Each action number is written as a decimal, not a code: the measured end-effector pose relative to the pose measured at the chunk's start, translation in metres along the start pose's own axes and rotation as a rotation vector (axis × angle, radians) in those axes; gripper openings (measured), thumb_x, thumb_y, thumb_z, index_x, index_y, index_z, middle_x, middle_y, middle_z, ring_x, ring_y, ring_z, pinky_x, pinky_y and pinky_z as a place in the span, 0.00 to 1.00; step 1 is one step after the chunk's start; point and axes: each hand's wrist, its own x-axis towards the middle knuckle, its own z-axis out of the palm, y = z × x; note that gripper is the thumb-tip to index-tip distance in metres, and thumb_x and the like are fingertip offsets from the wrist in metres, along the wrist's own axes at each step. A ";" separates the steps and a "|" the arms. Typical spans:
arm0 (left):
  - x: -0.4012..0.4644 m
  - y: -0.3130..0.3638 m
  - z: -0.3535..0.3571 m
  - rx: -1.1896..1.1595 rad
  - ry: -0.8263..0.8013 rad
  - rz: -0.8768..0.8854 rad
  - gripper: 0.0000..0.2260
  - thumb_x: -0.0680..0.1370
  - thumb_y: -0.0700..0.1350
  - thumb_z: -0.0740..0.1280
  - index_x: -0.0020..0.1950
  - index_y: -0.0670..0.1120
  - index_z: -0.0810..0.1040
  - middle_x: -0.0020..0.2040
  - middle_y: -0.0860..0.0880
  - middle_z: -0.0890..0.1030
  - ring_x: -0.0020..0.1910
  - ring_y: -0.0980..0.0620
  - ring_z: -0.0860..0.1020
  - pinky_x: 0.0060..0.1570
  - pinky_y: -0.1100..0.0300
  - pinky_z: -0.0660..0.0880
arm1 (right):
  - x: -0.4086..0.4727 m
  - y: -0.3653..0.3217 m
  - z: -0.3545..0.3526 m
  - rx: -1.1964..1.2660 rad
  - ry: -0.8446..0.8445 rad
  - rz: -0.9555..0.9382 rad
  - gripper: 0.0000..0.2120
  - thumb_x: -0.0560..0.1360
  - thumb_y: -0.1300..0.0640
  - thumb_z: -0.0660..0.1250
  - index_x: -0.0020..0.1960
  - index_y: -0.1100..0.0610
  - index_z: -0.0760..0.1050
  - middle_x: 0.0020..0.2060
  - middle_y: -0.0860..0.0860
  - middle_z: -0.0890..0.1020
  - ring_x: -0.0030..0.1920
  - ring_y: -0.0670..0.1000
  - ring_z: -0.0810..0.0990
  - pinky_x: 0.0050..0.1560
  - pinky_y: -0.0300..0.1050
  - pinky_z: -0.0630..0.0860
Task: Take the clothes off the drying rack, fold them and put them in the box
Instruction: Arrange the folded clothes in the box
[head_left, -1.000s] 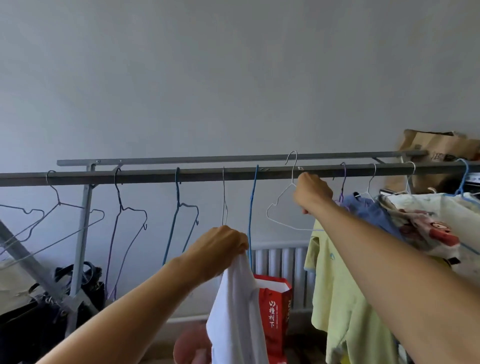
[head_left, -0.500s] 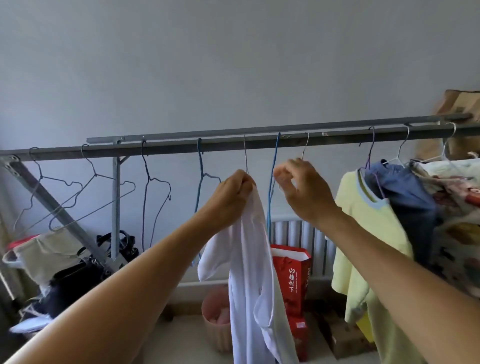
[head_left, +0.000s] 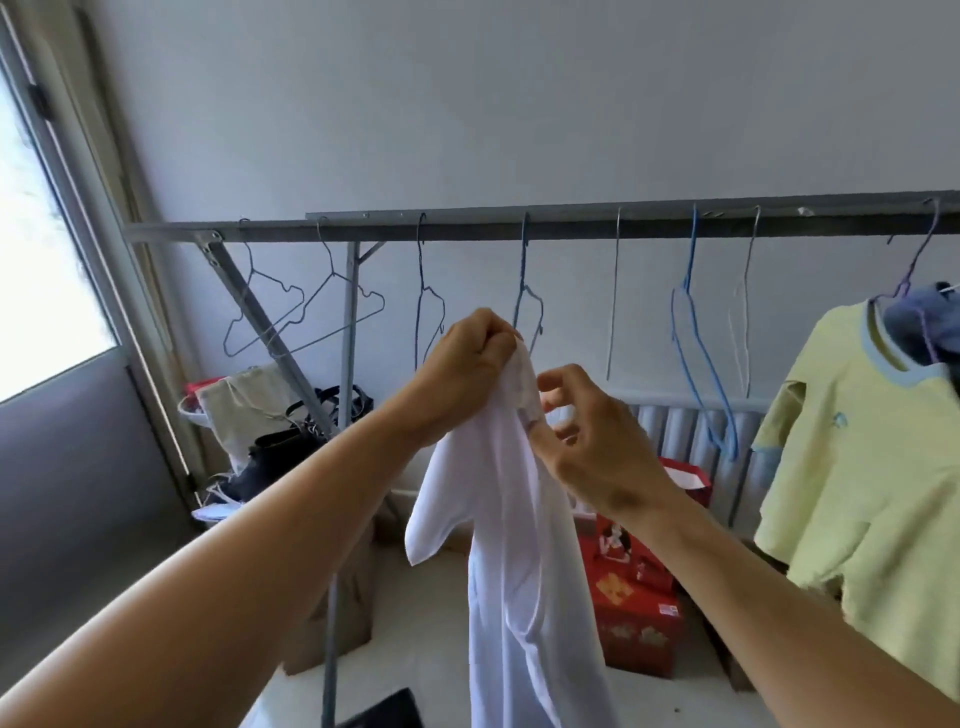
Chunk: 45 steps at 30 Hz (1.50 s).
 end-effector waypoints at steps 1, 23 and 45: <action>-0.004 -0.005 -0.010 0.014 0.014 -0.012 0.08 0.82 0.40 0.58 0.49 0.47 0.76 0.43 0.54 0.78 0.43 0.58 0.76 0.40 0.67 0.71 | 0.001 -0.007 0.010 -0.012 0.009 -0.024 0.14 0.78 0.48 0.65 0.62 0.48 0.69 0.52 0.44 0.79 0.43 0.46 0.83 0.47 0.47 0.82; -0.060 -0.099 -0.258 0.382 -0.191 -0.127 0.14 0.79 0.50 0.68 0.39 0.42 0.81 0.30 0.49 0.75 0.29 0.57 0.70 0.29 0.65 0.67 | 0.070 -0.122 0.213 0.571 -0.495 -0.040 0.05 0.74 0.60 0.71 0.40 0.54 0.77 0.29 0.41 0.81 0.31 0.40 0.78 0.33 0.31 0.73; -0.164 -0.218 -0.447 -0.001 0.145 -0.460 0.09 0.76 0.52 0.70 0.39 0.48 0.81 0.35 0.49 0.77 0.35 0.54 0.75 0.35 0.65 0.73 | 0.095 -0.159 0.309 0.805 -0.683 0.186 0.26 0.77 0.41 0.60 0.44 0.65 0.79 0.34 0.58 0.80 0.31 0.51 0.78 0.30 0.40 0.76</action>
